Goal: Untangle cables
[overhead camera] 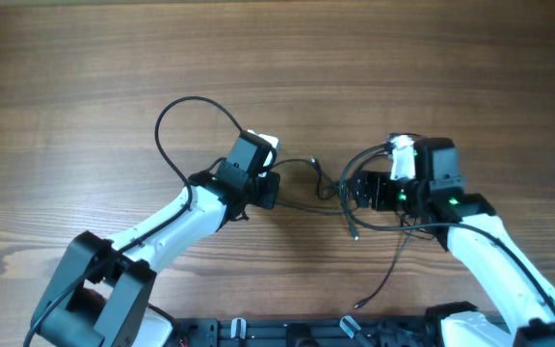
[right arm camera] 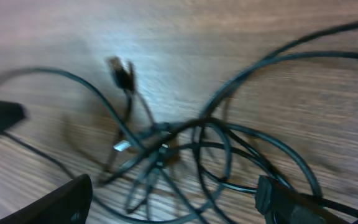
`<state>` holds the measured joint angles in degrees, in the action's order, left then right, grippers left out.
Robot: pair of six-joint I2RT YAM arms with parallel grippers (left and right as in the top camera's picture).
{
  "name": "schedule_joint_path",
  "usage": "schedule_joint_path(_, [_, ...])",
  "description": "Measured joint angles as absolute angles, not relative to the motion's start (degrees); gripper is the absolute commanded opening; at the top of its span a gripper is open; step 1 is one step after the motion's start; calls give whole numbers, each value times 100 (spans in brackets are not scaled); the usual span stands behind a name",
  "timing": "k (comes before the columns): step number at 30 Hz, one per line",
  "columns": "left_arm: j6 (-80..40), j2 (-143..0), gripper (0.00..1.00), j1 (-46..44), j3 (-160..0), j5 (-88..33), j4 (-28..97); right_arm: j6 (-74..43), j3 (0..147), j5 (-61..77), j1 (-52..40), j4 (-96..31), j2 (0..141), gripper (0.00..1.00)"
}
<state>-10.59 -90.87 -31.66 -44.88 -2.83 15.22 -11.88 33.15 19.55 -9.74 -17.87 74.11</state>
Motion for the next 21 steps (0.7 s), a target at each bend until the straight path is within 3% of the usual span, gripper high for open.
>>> schedule_joint_path(2, [-1059,-9085,4,-3166,-4488,-283,1557,-996,3315,1791,-1083,-1750,7907,56])
schedule_joint_path(3, [-1059,-9085,4,-3166,-4488,-281,1608,-923,3312,1806,-1111,-1728,8073,27])
schedule_joint_path(4, [-1059,-9085,4,-3166,-4488,-283,1678,-956,3312,1909,-1122,-1579,8125,4])
schedule_joint_path(9, [-1061,-9085,4,-3151,-4488,-176,2110,-1498,3315,2335,-1072,-812,8112,4])
schedule_joint_path(13, [-1057,-8630,4,-2696,-4493,460,2783,-1811,3811,2196,-165,-1721,7745,4])
schedule_joint_path(16, [-1057,-7612,4,-1761,-4491,974,2930,-2064,4335,1520,1094,-2689,7371,4])
schedule_joint_path(21, [-1900,-5953,4,954,-4495,895,2405,-2276,4429,969,3260,-3179,7255,5])
